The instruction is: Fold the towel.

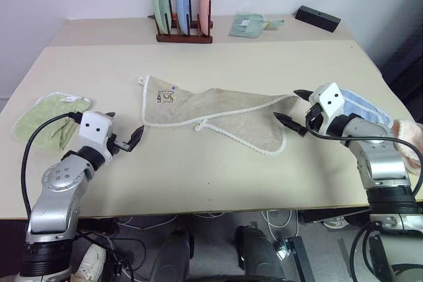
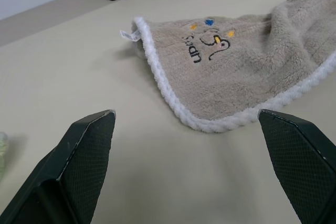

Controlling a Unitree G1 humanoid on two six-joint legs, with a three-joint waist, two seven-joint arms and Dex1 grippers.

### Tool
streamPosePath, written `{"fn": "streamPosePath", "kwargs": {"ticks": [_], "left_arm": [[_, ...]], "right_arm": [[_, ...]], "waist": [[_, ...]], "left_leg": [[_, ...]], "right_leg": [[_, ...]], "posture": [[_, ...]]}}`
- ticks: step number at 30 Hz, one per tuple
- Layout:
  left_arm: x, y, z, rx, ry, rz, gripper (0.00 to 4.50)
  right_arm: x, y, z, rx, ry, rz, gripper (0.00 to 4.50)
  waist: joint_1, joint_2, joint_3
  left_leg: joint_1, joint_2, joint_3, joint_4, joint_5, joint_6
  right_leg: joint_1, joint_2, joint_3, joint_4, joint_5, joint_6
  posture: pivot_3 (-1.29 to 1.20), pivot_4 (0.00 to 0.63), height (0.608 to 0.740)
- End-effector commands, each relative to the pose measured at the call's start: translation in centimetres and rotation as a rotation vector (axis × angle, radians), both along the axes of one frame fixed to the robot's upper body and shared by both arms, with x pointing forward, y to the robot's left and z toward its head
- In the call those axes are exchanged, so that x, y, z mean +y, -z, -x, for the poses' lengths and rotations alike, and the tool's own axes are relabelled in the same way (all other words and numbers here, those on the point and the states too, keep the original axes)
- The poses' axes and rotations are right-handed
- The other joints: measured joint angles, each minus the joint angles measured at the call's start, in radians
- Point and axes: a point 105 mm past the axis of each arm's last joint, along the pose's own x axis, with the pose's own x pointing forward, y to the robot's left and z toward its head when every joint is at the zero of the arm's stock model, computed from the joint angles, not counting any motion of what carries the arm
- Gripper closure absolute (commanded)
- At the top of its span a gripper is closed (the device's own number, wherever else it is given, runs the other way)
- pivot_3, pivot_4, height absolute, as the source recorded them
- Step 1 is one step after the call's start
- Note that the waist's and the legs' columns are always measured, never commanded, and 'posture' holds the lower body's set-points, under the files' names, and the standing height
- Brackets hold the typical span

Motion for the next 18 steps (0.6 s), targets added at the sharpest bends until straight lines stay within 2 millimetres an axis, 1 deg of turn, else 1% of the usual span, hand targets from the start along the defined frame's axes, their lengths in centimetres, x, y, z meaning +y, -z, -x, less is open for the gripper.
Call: {"fn": "streamPosePath", "kwargs": {"ticks": [1, 3, 5, 6, 8, 9, 10, 12, 15, 18], "left_arm": [[-0.4, -1.0, -0.1, -0.034, 0.036, -0.040, 0.05], [-0.7, -1.0, -0.2, -0.033, 0.059, -0.049, 0.05], [-1.6, -0.9, 0.1, -0.015, 0.126, -0.039, 0.05], [-2.6, -0.8, 0.5, -0.004, 0.194, -0.038, 0.05], [-5.5, -0.2, 1.4, 0.040, 0.351, -0.066, 0.05], [-6.4, 0.2, 1.5, 0.052, 0.394, -0.107, 0.05], [-6.8, 0.6, 1.4, 0.057, 0.411, -0.153, 0.05], [-6.9, 1.2, 0.9, 0.064, 0.412, -0.244, 0.05], [-7.0, 1.6, -0.1, 0.060, 0.425, -0.360, 0.05], [-6.3, 1.6, -2.1, 0.041, 0.380, -0.431, 0.05]], "right_arm": [[0.7, -0.7, 0.5, -0.036, -0.016, -0.008, 0.00], [0.9, -0.5, 0.4, -0.024, -0.014, -0.019, 0.00], [1.4, -0.2, 0.5, -0.004, -0.022, -0.036, 0.00], [1.7, -0.1, 0.6, 0.009, -0.026, -0.047, 0.00], [2.6, 0.1, 0.8, 0.016, -0.043, -0.060, 0.00], [2.6, 0.2, 0.8, 0.013, -0.035, -0.063, 0.00], [2.8, 0.4, 0.8, 0.010, -0.024, -0.065, 0.00], [3.1, 0.4, 1.1, 0.007, -0.018, -0.070, 0.00], [3.7, -0.2, 1.8, -0.006, -0.028, -0.090, 0.00], [3.0, 0.6, 2.4, 0.001, 0.028, -0.085, 0.00]], "waist": [[0.000, 0.000, 0.000], [-0.001, 0.000, 0.000], [-0.003, 0.000, 0.000], [-0.004, 0.000, 0.000], [-0.003, 0.000, 0.000], [-0.003, 0.000, 0.000], [0.000, 0.000, 0.000], [0.002, 0.000, 0.000], [0.001, 0.000, 0.000], [0.001, 0.000, 0.000]], "left_leg": [[0.000, 0.000, 0.000, 0.000, 0.000, 0.000], [0.000, 0.000, 0.000, 0.000, 0.000, 0.000], [0.000, 0.000, 0.000, 0.000, 0.000, 0.000], [0.000, 0.000, 0.000, 0.000, 0.000, 0.000], [0.000, 0.000, 0.000, 0.000, 0.000, 0.000], [0.000, 0.000, 0.000, 0.000, 0.000, 0.000], [0.000, 0.000, 0.001, 0.000, 0.000, 0.000], [0.000, 0.000, 0.001, 0.000, 0.000, 0.000], [0.000, 0.000, 0.000, 0.000, 0.000, 0.000], [0.000, 0.000, 0.000, 0.000, 0.000, 0.000]], "right_leg": [[0.000, 0.000, 0.000, 0.000, 0.000, 0.000], [0.000, 0.000, 0.000, 0.000, 0.000, 0.000], [0.000, 0.000, 0.000, 0.000, 0.000, 0.000], [0.000, 0.000, 0.000, 0.000, 0.000, 0.000], [-0.001, 0.000, 0.000, 0.000, 0.000, 0.000], [0.000, 0.000, 0.000, 0.000, 0.000, 0.000], [0.000, 0.000, 0.001, 0.000, 0.000, 0.000], [0.000, 0.000, 0.001, 0.000, 0.000, 0.000], [0.000, 0.000, 0.000, 0.000, 0.000, 0.000], [0.000, 0.000, 0.000, 0.000, 0.000, 0.000]], "posture": [[0.00, 0.150, 0.740], [0.00, 0.150, 0.740], [0.00, 0.150, 0.740], [0.00, 0.150, 0.740], [0.00, 0.150, 0.740], [0.00, 0.150, 0.740], [0.00, 0.150, 0.740], [0.00, 0.150, 0.740], [0.00, 0.150, 0.740], [0.00, 0.150, 0.740]]}}
